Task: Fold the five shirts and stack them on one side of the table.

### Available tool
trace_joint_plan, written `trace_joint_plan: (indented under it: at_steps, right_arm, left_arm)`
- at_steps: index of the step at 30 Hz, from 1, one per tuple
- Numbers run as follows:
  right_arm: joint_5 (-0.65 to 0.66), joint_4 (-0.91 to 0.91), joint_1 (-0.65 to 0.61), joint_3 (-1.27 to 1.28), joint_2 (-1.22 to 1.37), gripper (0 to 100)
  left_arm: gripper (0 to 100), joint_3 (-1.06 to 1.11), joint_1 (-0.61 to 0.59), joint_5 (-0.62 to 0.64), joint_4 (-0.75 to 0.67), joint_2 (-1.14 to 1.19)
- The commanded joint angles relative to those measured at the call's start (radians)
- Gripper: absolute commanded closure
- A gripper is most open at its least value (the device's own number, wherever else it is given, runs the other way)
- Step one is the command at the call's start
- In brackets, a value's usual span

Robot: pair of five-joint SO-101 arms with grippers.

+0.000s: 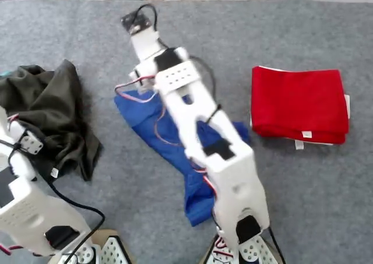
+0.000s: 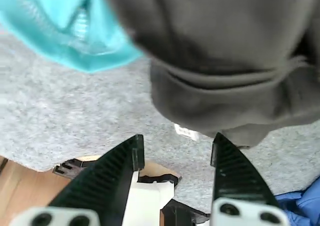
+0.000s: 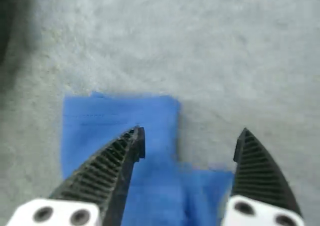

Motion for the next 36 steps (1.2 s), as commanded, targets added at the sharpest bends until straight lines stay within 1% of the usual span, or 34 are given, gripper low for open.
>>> trace_joint_plan:
  at_steps: [1,4,7,8,9,13,16,18,24,29,31,34,36]
  right_arm:
    - [-0.041,-0.037,-0.038,-0.107,0.137,72.4]
    - [-0.041,0.003,-0.037,-0.246,0.269,80.8]
    - [-0.029,0.106,0.000,-0.443,0.369,96.1]
    - [-0.006,0.152,0.011,-0.512,0.394,99.1]
    - [0.011,0.218,0.023,-0.585,0.415,97.6]
    - [0.025,0.463,0.035,-0.903,0.458,98.5]
    - [0.046,0.595,0.031,-1.124,0.455,98.5]
    - [0.083,0.631,0.029,-1.099,0.389,98.5]
    - [0.092,0.629,0.018,-1.049,0.111,98.5]
    - [0.084,0.628,0.014,-1.043,-0.142,98.5]
    - [0.044,0.615,0.011,-1.043,-0.243,98.5]
    - [0.000,0.565,-0.040,-1.040,-0.369,98.5]
    - [0.000,0.508,-0.107,-1.040,-0.417,98.5]
  left_arm:
    - [76,-0.002,-0.054,0.009,0.005,-0.055]
    - [76,-0.002,-0.076,0.006,0.005,-0.055]
    - [76,-0.002,-0.084,-0.032,0.006,-0.057]
    - [76,-0.002,-0.084,-0.040,0.006,-0.057]
    - [76,-0.001,-0.084,-0.040,0.006,-0.057]
    - [76,-0.008,-0.084,-0.040,0.008,-0.057]
    - [76,-0.007,-0.084,-0.038,0.008,-0.057]
    - [76,-0.004,-0.084,-0.038,0.008,-0.057]
    - [76,-0.010,-0.084,-0.038,0.009,-0.057]
    - [76,-0.008,-0.077,-0.038,0.015,-0.057]
    - [76,-0.010,-0.074,-0.038,0.015,-0.057]
    - [76,-0.010,-0.077,-0.040,0.015,-0.057]
    - [76,-0.010,-0.084,-0.040,0.015,-0.057]
